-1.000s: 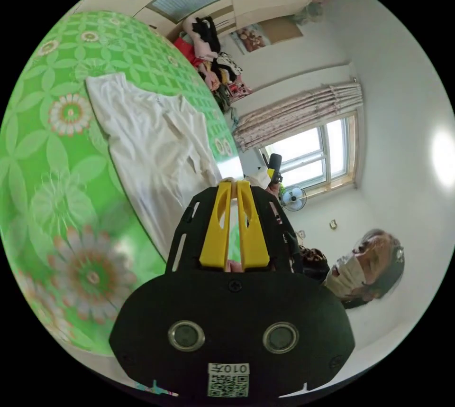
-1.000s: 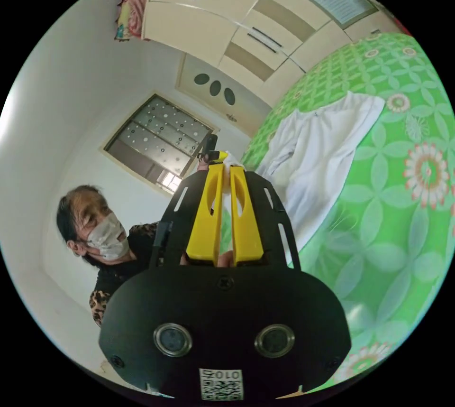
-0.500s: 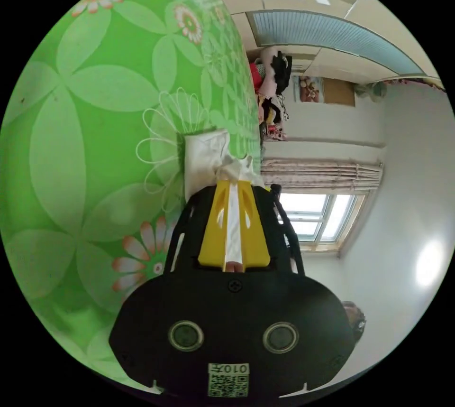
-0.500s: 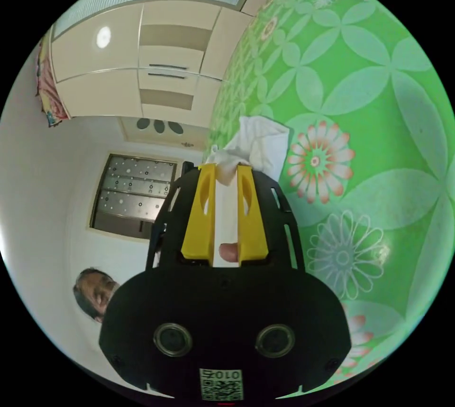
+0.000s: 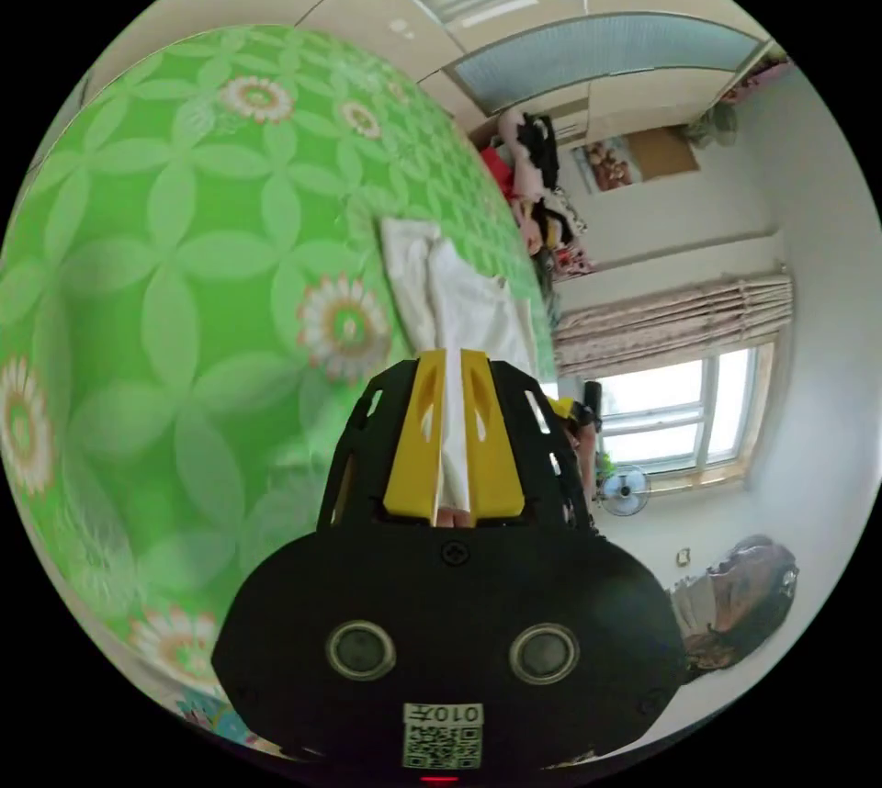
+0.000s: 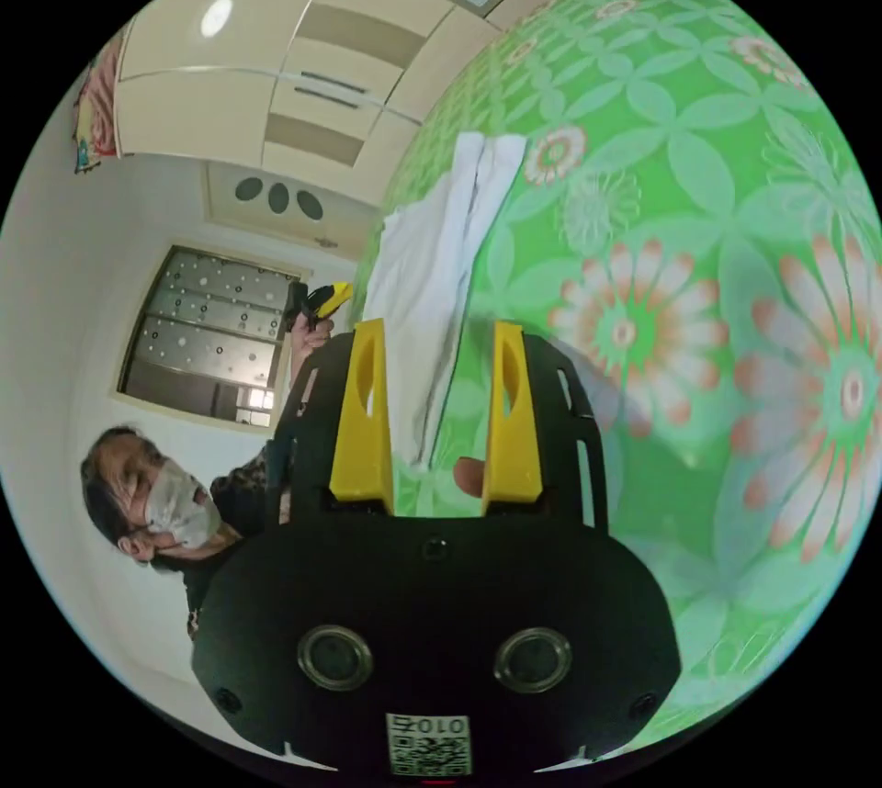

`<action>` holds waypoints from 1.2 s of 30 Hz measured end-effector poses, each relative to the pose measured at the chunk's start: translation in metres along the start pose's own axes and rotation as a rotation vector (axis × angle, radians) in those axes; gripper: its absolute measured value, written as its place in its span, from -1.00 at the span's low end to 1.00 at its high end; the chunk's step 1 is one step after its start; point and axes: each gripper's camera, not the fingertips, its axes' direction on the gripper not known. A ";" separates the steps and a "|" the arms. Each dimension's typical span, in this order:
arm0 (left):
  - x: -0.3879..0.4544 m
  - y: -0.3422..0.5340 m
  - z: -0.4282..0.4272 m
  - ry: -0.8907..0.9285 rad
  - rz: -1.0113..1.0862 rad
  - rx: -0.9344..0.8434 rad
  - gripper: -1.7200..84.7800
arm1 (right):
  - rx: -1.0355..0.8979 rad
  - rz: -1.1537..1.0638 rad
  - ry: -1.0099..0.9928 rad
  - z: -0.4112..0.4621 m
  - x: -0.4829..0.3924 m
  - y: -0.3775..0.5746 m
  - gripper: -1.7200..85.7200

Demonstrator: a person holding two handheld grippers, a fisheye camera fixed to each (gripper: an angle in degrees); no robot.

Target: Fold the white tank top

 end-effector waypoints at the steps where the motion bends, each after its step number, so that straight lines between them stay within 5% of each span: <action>1: 0.001 0.017 -0.001 -0.021 -0.013 -0.040 -0.85 | -0.005 -0.004 -0.001 0.002 -0.007 0.014 -0.59; 9: 0.005 0.086 0.011 -0.039 -0.038 -0.160 -0.76 | -0.053 -0.003 0.065 0.034 -0.044 0.058 -0.61; 18: 0.008 0.107 0.050 0.043 -0.037 -0.242 -0.89 | -0.189 -0.043 0.135 0.102 -0.076 0.046 -0.85; 31: 0.019 0.293 0.025 0.032 0.234 -0.617 -0.95 | -0.407 -0.129 0.035 0.137 -0.115 0.259 -0.87; 36: 0.018 0.336 0.015 0.033 0.283 -0.554 -0.95 | -0.278 -0.085 -0.018 0.142 -0.108 0.305 -0.86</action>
